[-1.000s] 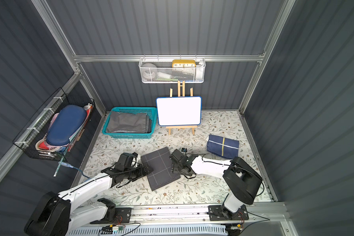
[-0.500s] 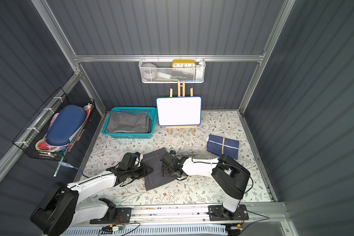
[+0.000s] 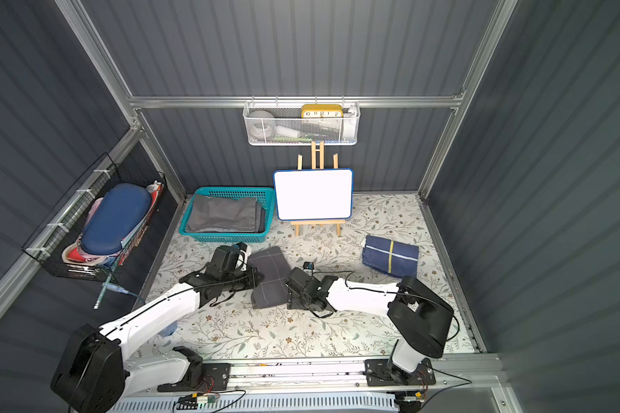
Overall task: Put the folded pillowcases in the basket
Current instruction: Pick up the pillowcase from the center of the board.
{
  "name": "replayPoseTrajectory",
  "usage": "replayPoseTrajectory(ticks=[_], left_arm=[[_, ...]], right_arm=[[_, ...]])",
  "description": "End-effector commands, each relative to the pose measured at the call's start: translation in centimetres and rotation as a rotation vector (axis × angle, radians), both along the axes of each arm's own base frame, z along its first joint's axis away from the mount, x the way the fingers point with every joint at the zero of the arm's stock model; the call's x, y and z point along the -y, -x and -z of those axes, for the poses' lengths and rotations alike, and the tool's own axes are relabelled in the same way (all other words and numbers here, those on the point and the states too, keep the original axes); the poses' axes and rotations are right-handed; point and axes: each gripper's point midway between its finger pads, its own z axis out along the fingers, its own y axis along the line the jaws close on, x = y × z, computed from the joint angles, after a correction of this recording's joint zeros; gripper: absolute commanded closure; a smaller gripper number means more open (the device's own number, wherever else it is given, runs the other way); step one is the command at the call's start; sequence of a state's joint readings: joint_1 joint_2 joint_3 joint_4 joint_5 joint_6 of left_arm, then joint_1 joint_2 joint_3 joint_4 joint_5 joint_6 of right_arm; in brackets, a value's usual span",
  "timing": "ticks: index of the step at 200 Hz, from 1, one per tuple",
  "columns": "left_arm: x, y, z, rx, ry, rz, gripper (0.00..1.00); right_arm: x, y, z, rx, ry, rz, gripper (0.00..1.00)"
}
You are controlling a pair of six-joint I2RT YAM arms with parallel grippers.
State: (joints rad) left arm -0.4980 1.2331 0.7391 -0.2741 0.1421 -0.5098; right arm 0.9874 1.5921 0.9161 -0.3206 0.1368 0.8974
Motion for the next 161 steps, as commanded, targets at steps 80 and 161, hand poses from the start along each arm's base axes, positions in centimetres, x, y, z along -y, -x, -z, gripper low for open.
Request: replayPoseTrajectory(ticks=[80, 161], left_arm=[[0.9, -3.4, -10.8, 0.227, -0.193, 0.229, 1.0], [-2.5, -12.6, -17.6, 0.48, -0.397, 0.262, 1.0]], right_arm=[[4.3, -1.1, -2.3, 0.117, 0.124, 0.054, 0.2], [5.2, -0.6, -1.8, 0.112, 0.123, 0.074, 0.2]])
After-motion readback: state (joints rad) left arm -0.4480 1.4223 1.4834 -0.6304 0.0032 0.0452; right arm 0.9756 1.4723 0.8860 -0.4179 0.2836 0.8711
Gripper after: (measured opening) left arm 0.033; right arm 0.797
